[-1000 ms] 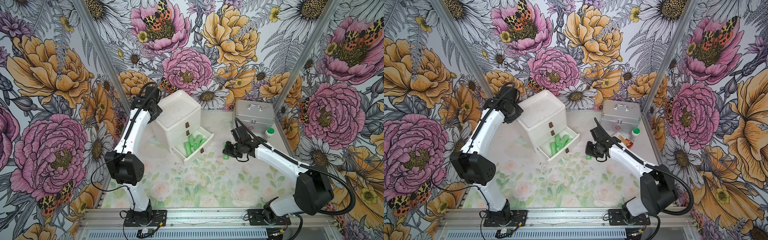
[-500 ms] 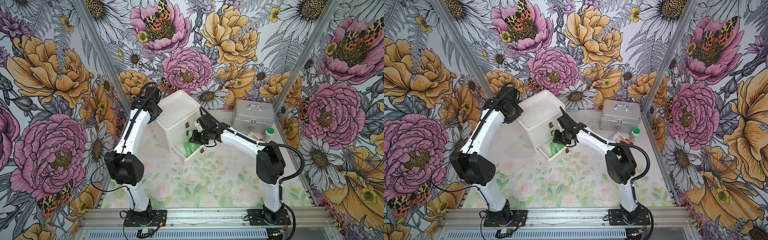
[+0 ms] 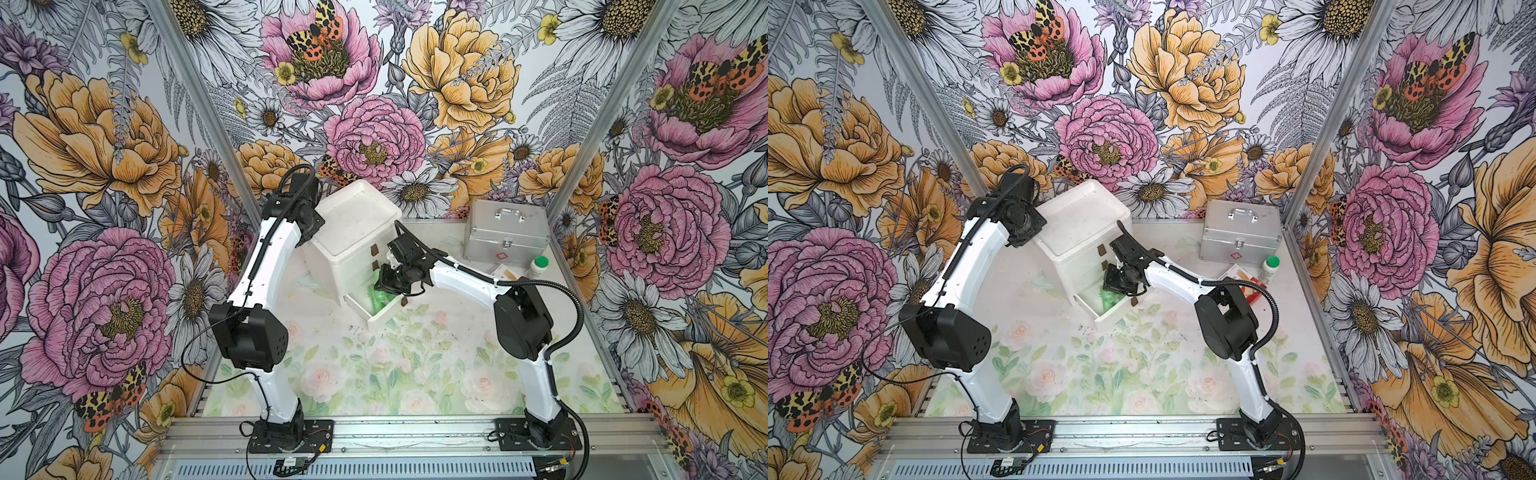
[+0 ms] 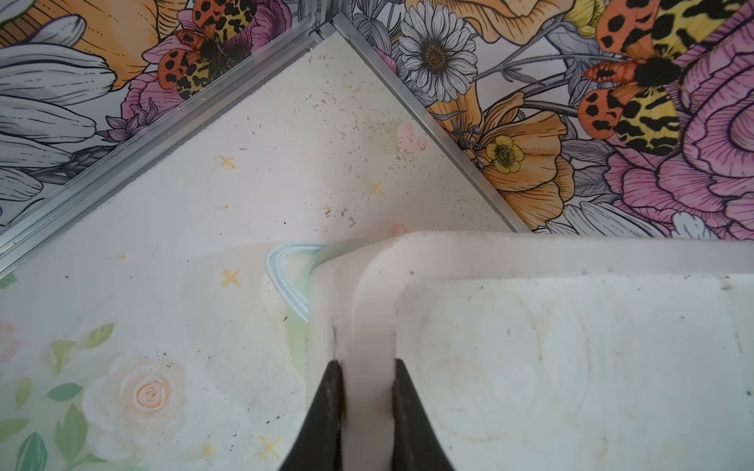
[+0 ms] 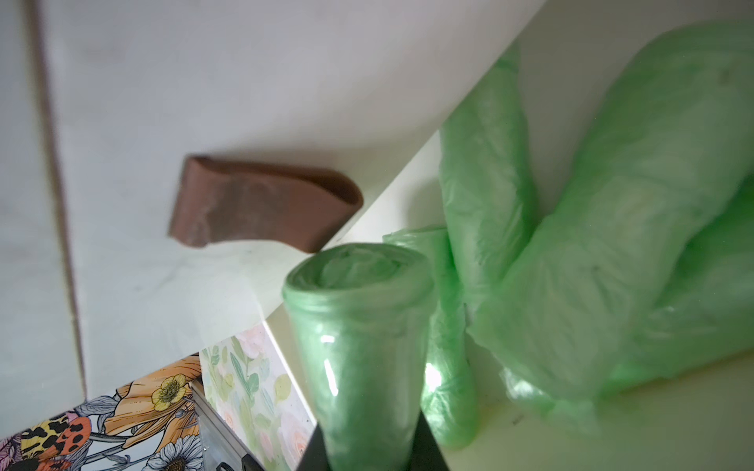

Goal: Sort the rolls of trash bags by color and place them into the drawer
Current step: Place the roll of trash bags in the drawer.

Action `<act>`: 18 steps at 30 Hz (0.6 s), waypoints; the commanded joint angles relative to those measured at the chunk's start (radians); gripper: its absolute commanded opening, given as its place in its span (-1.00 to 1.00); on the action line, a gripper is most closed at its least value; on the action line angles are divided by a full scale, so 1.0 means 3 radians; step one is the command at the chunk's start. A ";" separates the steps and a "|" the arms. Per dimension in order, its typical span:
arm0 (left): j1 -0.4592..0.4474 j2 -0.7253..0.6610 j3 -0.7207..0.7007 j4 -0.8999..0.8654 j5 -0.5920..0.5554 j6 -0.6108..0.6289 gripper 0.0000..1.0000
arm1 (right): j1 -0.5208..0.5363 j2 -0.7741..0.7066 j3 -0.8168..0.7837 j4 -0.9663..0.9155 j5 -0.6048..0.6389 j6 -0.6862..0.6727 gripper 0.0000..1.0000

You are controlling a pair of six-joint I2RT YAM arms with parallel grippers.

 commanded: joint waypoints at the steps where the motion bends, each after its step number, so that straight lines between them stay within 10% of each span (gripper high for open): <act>1: -0.0168 0.0253 -0.0216 -0.0334 0.0721 -0.0217 -1.00 | 0.0038 0.0125 0.0092 0.0191 -0.0069 0.0159 -0.39; 6: -0.0152 0.0242 -0.0211 -0.0333 0.0722 -0.0203 -1.00 | 0.0031 0.0094 0.0026 0.0193 -0.0008 0.0123 0.24; 18: -0.0157 0.0263 -0.0200 -0.0333 0.0732 -0.0212 -1.00 | -0.0040 -0.0267 -0.0253 0.0194 0.0153 -0.0024 -0.02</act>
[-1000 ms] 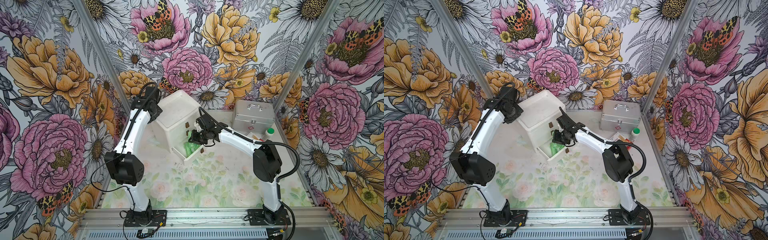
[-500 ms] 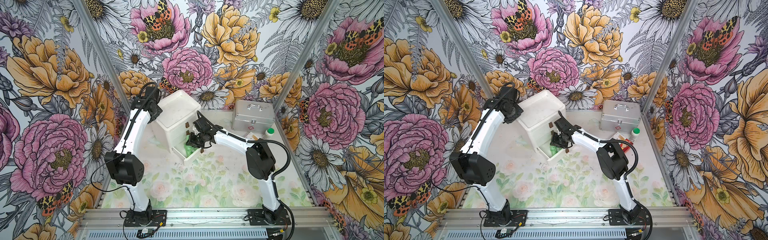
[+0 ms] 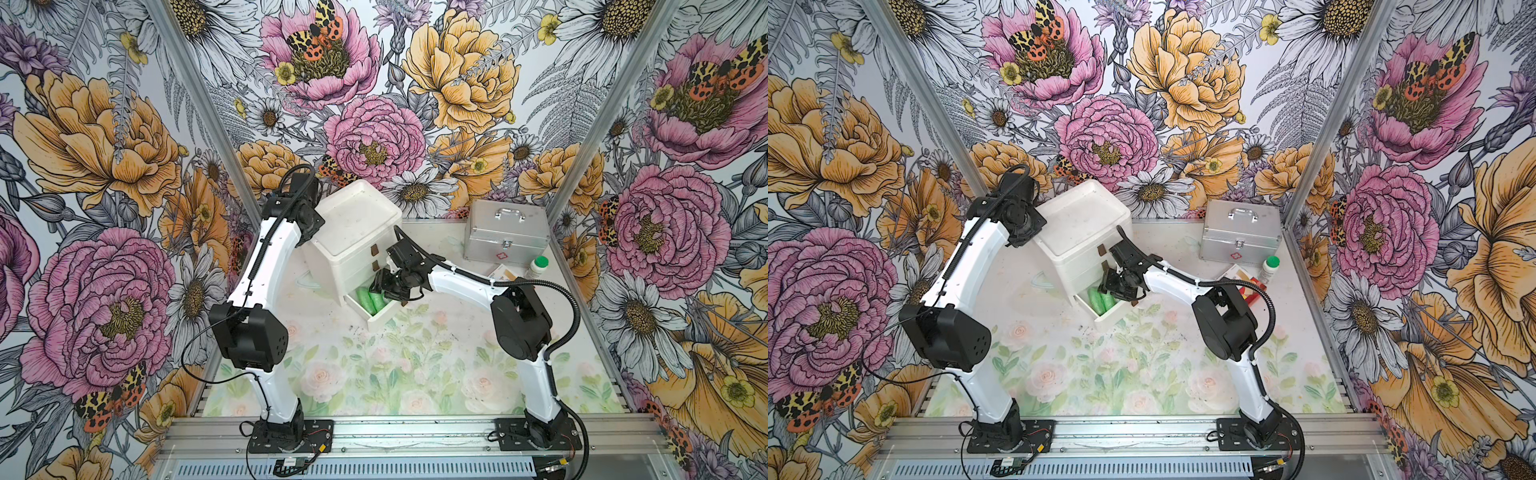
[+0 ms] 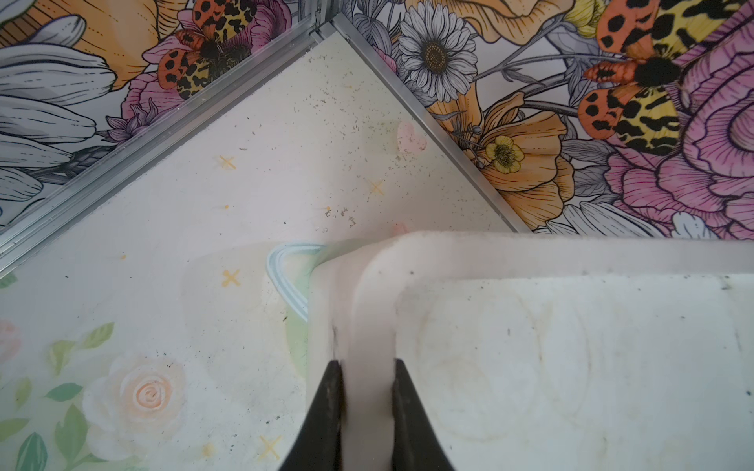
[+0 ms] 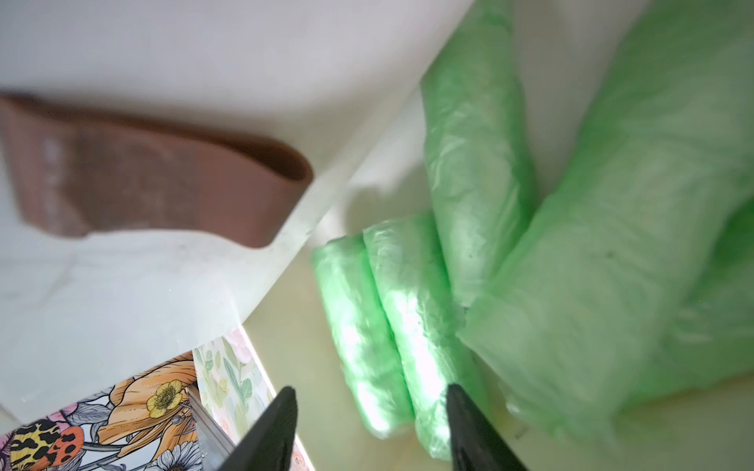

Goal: Sort the rolls of trash bags by color and place them into the drawer
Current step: Place the roll of trash bags in the drawer, then close the drawer of the storage box.

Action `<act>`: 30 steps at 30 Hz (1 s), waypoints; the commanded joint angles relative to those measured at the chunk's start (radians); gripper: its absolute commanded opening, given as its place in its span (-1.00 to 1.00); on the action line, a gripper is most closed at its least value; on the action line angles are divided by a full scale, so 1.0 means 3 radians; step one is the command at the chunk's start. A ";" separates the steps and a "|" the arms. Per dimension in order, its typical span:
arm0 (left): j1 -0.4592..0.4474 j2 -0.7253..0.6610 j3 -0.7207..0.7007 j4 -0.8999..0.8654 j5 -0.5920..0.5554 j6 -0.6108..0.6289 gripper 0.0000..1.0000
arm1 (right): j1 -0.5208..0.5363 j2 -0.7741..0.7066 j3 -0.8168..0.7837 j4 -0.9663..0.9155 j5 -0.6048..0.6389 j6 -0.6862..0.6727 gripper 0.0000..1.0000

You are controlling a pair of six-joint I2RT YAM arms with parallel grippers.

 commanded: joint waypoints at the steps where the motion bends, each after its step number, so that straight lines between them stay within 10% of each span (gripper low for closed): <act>1: -0.0157 0.0268 -0.0196 -0.0333 0.0733 -0.0216 -1.00 | -0.0020 -0.0204 -0.0009 0.0041 0.0097 -0.0049 -0.17; 14: -0.0163 0.0260 -0.0216 -0.0333 0.0724 -0.0202 -1.00 | -0.0162 -0.0531 -0.0337 0.0223 0.0050 -0.0044 -1.00; 30: -0.0159 0.0284 -0.0214 -0.0333 0.0717 -0.0206 -1.00 | -0.0668 -0.1343 -0.1880 0.0631 0.0232 0.0041 -1.00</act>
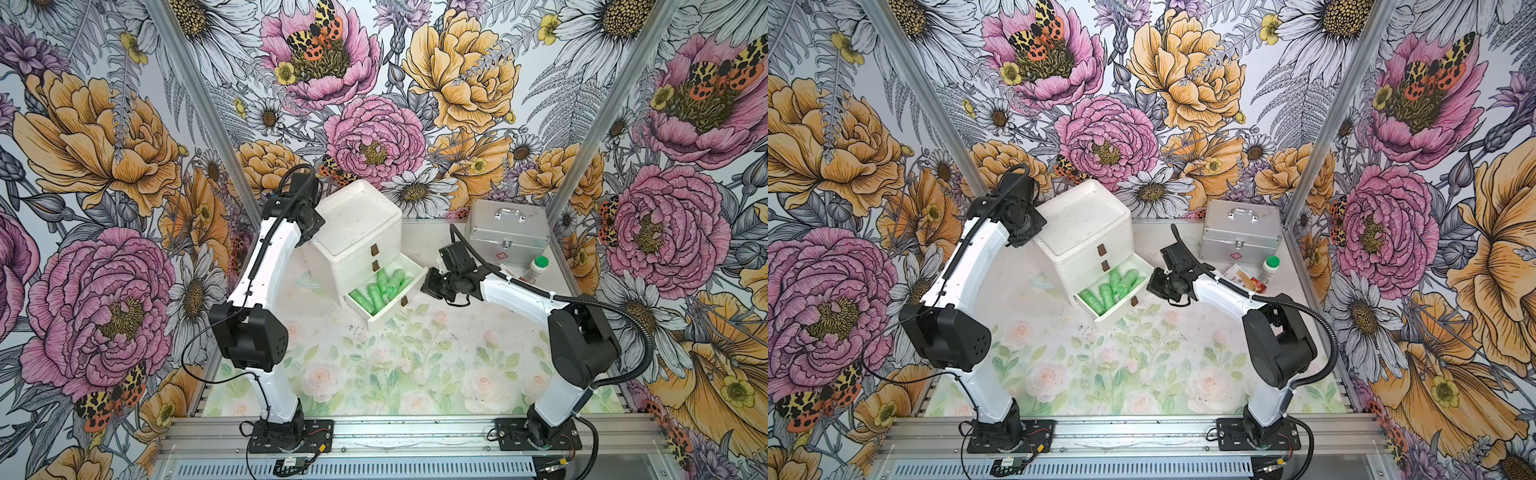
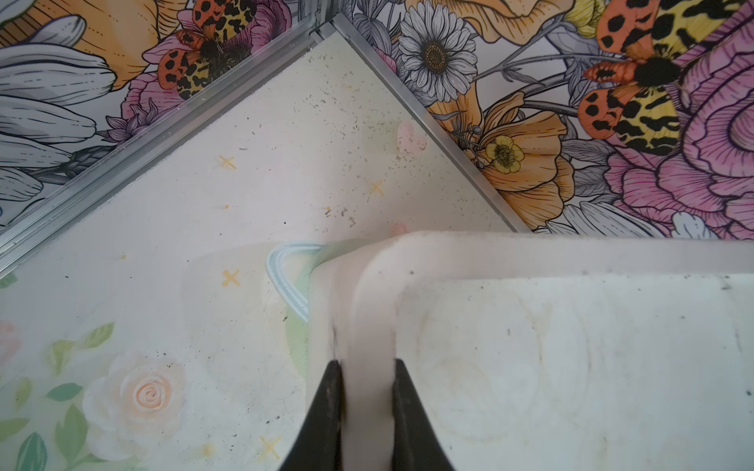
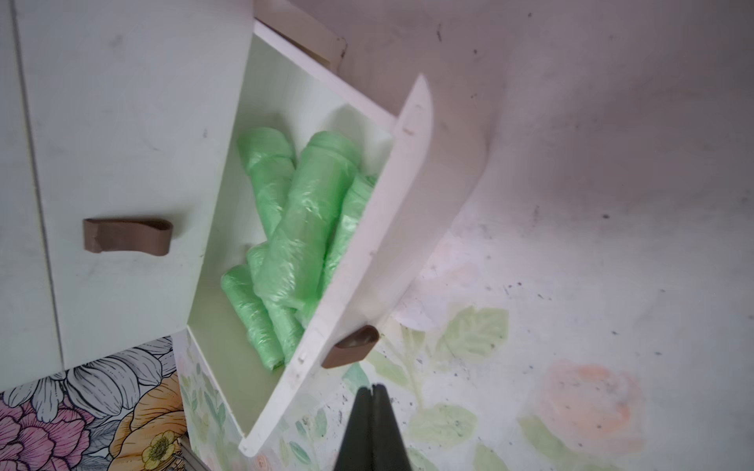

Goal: Sort the rolls of trash bags by color and place them into the drawer
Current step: Close the drawer of the storage box.

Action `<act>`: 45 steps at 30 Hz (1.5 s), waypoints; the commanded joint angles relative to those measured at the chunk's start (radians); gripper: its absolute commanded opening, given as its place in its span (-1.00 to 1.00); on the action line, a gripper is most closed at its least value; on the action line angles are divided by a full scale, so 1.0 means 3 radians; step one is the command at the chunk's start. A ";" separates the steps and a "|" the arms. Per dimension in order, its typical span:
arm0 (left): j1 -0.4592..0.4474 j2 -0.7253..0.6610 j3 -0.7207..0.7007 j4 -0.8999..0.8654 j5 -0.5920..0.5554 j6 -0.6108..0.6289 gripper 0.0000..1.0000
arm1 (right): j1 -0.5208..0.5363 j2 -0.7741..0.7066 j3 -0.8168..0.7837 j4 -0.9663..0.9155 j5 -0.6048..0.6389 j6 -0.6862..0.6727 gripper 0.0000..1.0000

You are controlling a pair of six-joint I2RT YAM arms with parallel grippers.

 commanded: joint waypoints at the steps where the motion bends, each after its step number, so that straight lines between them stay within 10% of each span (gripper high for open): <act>1: -0.0159 0.0290 -0.0214 -0.0334 0.0717 -0.0212 -1.00 | -0.0016 -0.0076 -0.0208 0.0192 0.0070 0.0058 -1.00; 35: -0.0306 0.0282 -0.0185 -0.0336 0.0703 -0.0242 -1.00 | 0.0333 0.1407 0.1628 0.0398 -0.0311 0.0260 -1.00; 45: -0.0305 0.0262 -0.0198 -0.0333 0.0697 -0.0260 -1.00 | 0.0337 0.1491 0.1482 0.1320 -0.0347 0.0686 -1.00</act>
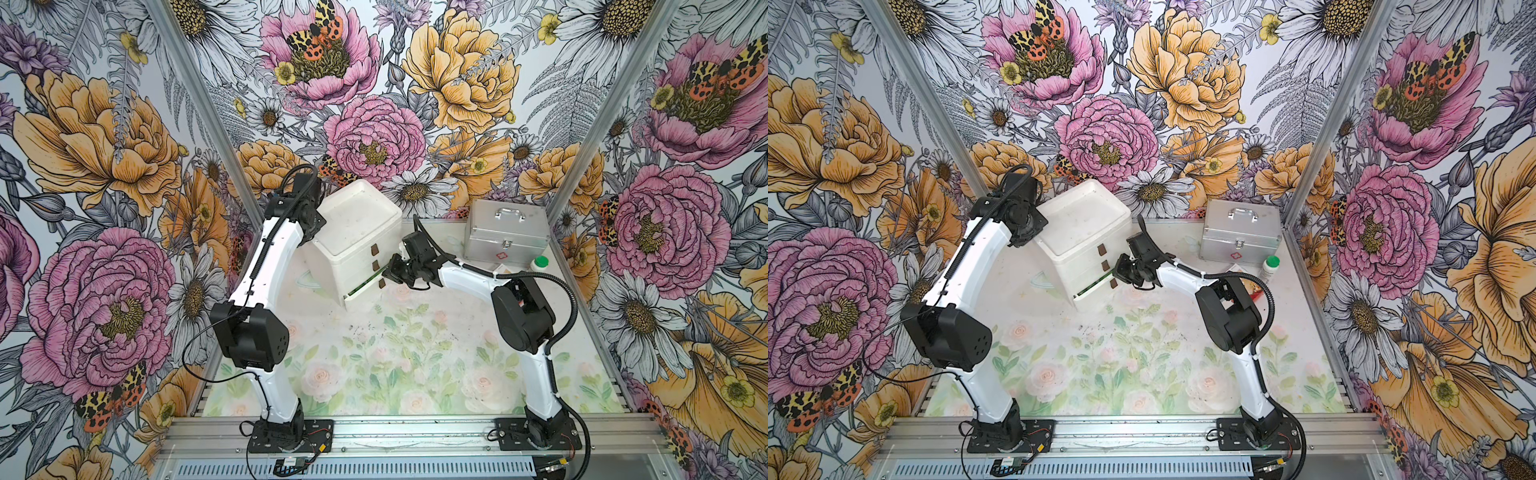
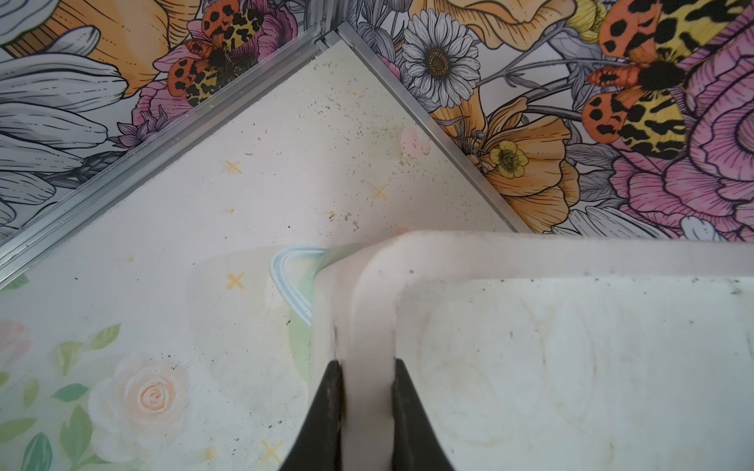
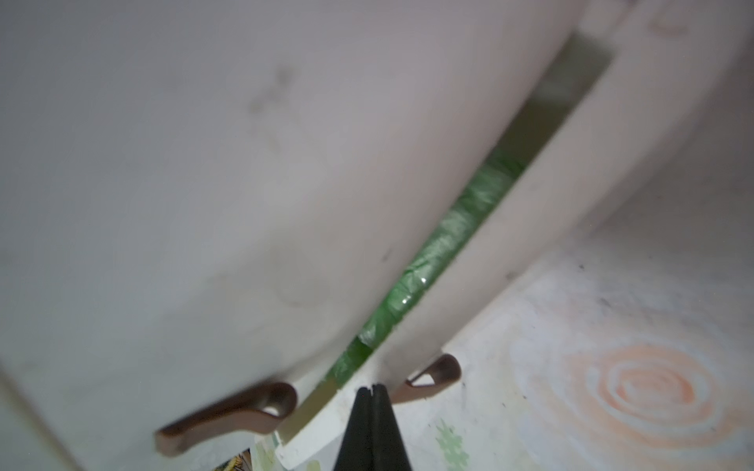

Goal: Sort the rolls of trash bags by color and place them into the drawer
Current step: Close the drawer of the storage box.

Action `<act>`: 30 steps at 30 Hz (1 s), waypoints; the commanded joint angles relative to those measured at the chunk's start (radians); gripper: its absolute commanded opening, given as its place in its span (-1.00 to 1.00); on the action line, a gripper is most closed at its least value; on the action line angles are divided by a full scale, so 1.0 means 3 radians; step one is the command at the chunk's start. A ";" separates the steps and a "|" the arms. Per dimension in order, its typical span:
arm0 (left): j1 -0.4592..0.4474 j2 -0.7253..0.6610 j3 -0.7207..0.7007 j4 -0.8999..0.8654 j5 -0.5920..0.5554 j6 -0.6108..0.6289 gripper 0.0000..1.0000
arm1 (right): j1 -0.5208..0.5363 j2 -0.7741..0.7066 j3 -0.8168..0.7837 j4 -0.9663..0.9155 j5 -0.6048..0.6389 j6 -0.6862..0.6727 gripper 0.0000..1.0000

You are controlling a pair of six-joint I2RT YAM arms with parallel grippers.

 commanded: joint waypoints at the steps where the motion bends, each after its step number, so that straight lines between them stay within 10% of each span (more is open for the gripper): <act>1: -0.0255 0.0256 -0.0196 -0.0331 0.0821 -0.0240 -1.00 | 0.0007 0.0123 -0.0082 0.0784 -0.0078 0.0330 -1.00; 30: -0.0182 0.0235 -0.0218 -0.0334 0.0820 -0.0207 -1.00 | -0.0122 -0.0171 -0.0962 0.1080 -0.0037 0.0308 -1.00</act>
